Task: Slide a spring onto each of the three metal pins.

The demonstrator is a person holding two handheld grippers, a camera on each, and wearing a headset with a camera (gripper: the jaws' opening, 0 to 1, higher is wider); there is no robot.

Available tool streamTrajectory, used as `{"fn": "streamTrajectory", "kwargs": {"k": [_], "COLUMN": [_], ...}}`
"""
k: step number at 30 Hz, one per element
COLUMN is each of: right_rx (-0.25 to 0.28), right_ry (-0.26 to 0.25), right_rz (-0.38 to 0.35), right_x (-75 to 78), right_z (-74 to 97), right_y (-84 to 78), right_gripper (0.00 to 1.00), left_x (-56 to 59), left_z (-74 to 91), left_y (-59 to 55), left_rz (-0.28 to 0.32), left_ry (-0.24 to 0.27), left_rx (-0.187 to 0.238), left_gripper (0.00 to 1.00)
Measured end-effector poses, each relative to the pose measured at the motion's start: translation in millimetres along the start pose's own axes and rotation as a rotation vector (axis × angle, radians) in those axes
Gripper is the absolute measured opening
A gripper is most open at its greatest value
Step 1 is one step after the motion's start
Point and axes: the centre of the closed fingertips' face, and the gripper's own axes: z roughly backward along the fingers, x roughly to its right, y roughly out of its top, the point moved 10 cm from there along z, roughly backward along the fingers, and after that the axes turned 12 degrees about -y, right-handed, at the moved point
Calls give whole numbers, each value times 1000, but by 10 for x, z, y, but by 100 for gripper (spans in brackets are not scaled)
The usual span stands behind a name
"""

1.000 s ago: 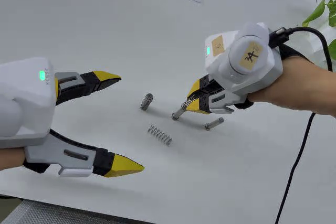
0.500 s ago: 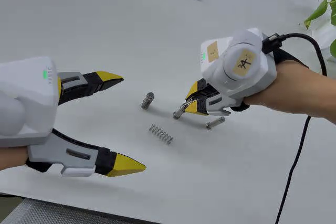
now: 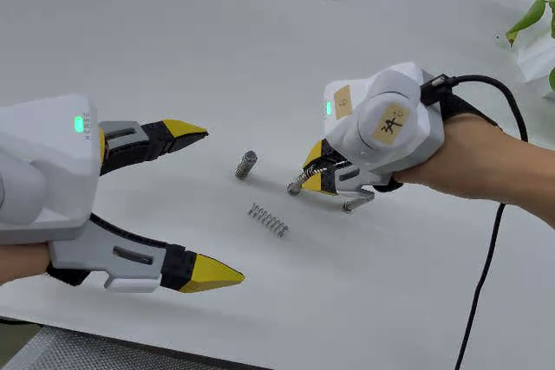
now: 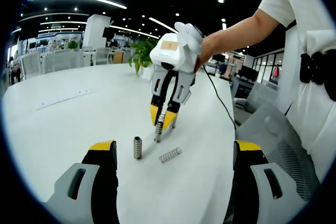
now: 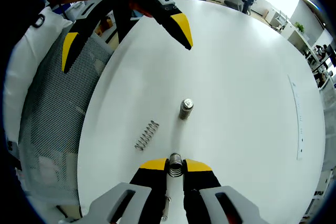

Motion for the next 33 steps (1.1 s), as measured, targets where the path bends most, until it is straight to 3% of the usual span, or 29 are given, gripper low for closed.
{"fn": "streamTrajectory", "kwargs": {"k": [16,33], "right_rx": [-2,3], "right_ry": [-7,-5], "right_rz": [2,-24], "right_x": [-15,-21], "right_z": [-193,-224], "right_y": [-38,-42], "right_gripper": [8,8], "left_x": [-24,-23], "left_z": [12,33], "left_y": [-8,1], "left_rz": [5,4], "left_ry": [1,4], "left_rx": [-4,-10], "left_gripper": [90,90]}}
